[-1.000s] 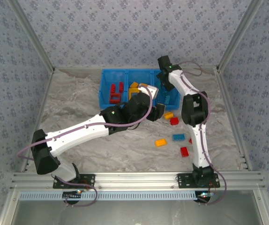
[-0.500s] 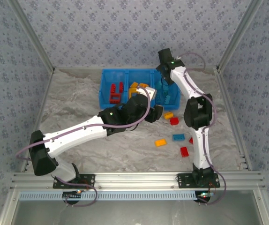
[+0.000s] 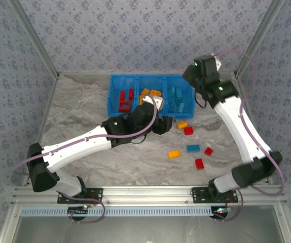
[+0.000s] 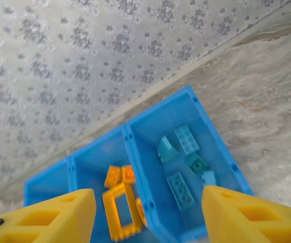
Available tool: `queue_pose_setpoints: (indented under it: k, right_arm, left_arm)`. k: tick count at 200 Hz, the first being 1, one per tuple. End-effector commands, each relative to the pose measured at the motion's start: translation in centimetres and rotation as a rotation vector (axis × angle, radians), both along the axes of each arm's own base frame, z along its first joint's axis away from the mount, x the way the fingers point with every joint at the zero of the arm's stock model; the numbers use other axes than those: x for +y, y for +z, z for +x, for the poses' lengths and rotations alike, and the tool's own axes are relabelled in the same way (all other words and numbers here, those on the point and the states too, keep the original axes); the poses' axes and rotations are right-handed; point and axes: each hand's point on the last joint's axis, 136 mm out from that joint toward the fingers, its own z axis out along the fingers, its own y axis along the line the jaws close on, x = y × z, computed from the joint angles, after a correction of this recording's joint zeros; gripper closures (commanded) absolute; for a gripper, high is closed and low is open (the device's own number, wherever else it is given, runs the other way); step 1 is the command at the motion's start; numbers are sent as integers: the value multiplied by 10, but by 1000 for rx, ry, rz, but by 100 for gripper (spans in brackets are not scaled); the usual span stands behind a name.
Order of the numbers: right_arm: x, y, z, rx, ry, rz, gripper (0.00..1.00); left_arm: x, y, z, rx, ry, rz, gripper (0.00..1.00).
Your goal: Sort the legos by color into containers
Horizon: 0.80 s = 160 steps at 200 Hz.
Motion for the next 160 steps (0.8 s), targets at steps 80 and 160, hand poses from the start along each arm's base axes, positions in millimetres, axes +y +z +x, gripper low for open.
queue_pose_setpoints:
  k: [80, 160]
  right_arm:
    - [31, -21, -219, 129, 735, -10, 40]
    - [31, -30, -277, 129, 854, 24, 39]
  left_arm:
    - [-71, -123, 25, 479, 204, 30, 36]
    - [-139, -172, 46, 572, 274, 19, 23]
